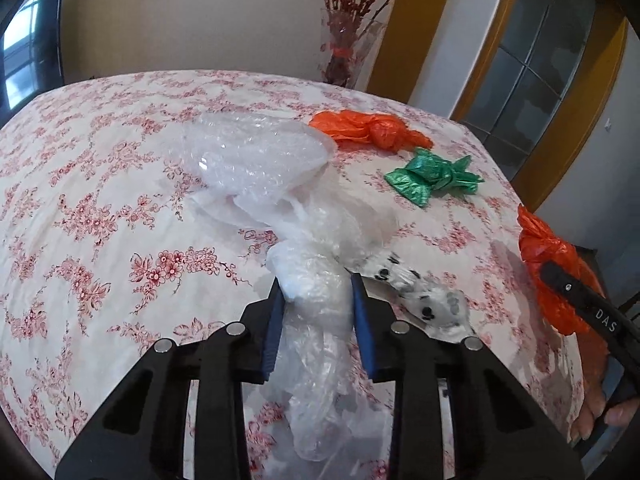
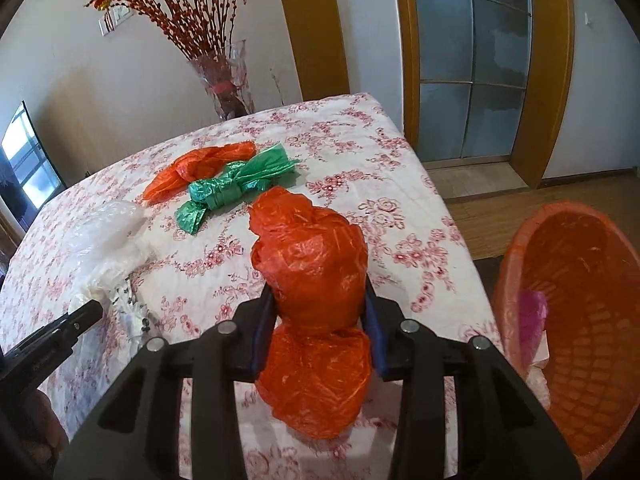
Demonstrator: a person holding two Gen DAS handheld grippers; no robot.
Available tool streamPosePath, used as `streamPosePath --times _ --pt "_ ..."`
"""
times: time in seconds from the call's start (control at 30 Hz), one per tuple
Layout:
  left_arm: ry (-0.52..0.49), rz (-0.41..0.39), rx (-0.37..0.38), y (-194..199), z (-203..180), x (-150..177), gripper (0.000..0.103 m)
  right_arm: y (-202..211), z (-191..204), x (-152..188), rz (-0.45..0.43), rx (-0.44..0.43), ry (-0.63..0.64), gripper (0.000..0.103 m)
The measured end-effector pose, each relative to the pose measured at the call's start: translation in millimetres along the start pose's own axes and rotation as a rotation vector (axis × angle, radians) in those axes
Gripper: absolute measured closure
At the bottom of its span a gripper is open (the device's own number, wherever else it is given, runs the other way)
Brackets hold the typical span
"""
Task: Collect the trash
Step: 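Grasp the orange bag with the right gripper while the left gripper grasps the clear bag, then carry both bags over the wastebasket and open both grippers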
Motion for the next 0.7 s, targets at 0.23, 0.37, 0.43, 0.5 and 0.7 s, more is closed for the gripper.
streamPosePath --times 0.23,0.37,0.43,0.5,0.7 --pt "-0.031 -0.052 0.040 23 -17 -2 0.075 27 -8 4 -0.034 -0.003 -0.008 0.064" --pt "-0.055 -0.078 0.068 33 -28 -2 0.079 42 -15 7 -0.051 -0.002 -0.019 0.065" --pt "-0.066 -0.087 0.080 36 -33 -2 0.082 47 -18 8 -0.056 0.001 -0.021 0.065" --pt "-0.074 -0.098 0.091 40 -37 -2 0.083 52 -22 10 -0.061 0.002 -0.027 0.065" --pt "-0.089 -0.130 0.148 58 -54 -4 0.084 67 -31 13 -0.086 0.006 -0.039 0.065"
Point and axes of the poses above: each gripper's, at about its wrist camera, not at the fingertips, and y roughly against the way its jaws point, z to its left, x to its underside, the point moved 3 cm from there along -y, roughly the way its jaws point
